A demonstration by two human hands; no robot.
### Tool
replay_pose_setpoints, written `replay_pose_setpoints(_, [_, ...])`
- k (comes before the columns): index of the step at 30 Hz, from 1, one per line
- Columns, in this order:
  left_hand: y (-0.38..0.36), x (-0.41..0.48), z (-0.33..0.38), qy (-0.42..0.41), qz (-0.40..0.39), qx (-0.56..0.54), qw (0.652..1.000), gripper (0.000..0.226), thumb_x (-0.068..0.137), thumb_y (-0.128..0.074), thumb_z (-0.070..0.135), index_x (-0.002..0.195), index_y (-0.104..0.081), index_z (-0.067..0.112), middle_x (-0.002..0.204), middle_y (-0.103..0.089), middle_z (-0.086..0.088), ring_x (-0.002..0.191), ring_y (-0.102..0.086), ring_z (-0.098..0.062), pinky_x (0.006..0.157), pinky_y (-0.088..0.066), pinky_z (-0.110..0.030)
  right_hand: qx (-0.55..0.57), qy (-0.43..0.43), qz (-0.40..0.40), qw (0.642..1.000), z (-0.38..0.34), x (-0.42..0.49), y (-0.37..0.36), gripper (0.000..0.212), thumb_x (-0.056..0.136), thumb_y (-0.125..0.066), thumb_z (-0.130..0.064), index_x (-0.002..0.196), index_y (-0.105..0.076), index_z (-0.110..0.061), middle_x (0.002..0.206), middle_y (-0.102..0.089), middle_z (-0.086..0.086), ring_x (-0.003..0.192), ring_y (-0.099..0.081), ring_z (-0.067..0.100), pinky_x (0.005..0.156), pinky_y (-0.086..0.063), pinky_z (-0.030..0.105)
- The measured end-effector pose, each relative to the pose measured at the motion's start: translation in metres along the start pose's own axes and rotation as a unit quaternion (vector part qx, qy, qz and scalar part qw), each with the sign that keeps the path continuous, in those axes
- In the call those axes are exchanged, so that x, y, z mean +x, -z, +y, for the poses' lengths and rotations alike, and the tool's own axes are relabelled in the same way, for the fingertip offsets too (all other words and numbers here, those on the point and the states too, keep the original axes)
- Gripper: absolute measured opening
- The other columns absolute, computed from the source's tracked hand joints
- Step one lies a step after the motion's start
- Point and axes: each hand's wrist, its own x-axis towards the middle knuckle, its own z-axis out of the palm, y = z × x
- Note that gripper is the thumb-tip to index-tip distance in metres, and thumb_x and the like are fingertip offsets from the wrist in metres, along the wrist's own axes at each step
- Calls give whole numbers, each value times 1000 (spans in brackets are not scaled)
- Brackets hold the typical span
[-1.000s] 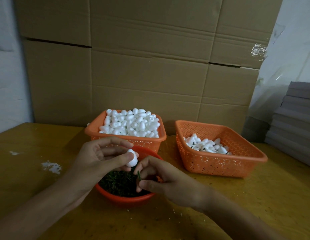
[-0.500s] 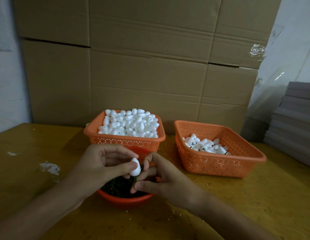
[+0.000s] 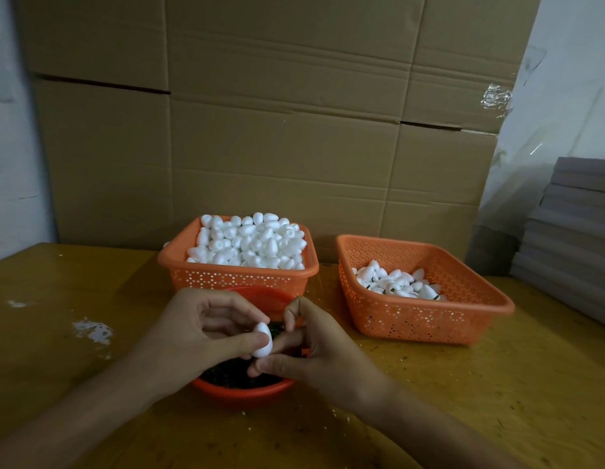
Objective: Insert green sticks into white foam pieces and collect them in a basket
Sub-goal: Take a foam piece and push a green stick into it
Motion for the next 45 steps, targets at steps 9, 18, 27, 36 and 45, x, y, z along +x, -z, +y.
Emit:
replay_pose_setpoints(9, [1,1,1,-7,19,-28,999,17,71,-85,27,89,-82,28,91,-81,-8,84,-80,-24,78,-61,-22,29,14,48,998,1,0,-7,41,92,-75,4,106,-39,-8,96,-81,9,99,-77,23,91,-59,34])
replay_pose_setpoints(18, [-3,-2,4,-32,9,-21,999,20,70,-86,23,89,-83,26,90,-82,-7,84,-80,-22,75,-61,-20,10,57,100,993,6,-6,-15,43,92,-78,-5,94,-36,-13,97,-82,10,96,-79,24,76,-57,26])
replay_pose_setpoints(27, [3,-2,4,-24,-40,-23,999,27,70,-92,16,93,-84,27,100,-82,-3,102,-77,-16,87,-58,-18,-64,101,164,979,4,-8,-21,43,89,-83,-16,92,-41,-29,89,-81,-2,74,-68,10,67,-53,40])
replay_pose_setpoints(36, [7,-1,0,-37,-95,-28,994,26,70,-89,29,95,-84,25,104,-82,-4,106,-76,-19,93,-57,-24,-109,136,177,969,3,-10,-22,40,88,-82,-16,93,-44,-28,82,-76,-9,69,-65,13,62,-50,28])
replay_pose_setpoints(45, [7,1,-6,-43,-107,-34,993,28,70,-91,27,97,-85,26,107,-81,-4,108,-76,-19,90,-59,-23,-106,133,176,970,7,-10,-22,37,88,-82,-19,93,-46,-26,74,-68,-5,65,-61,13,60,-46,26])
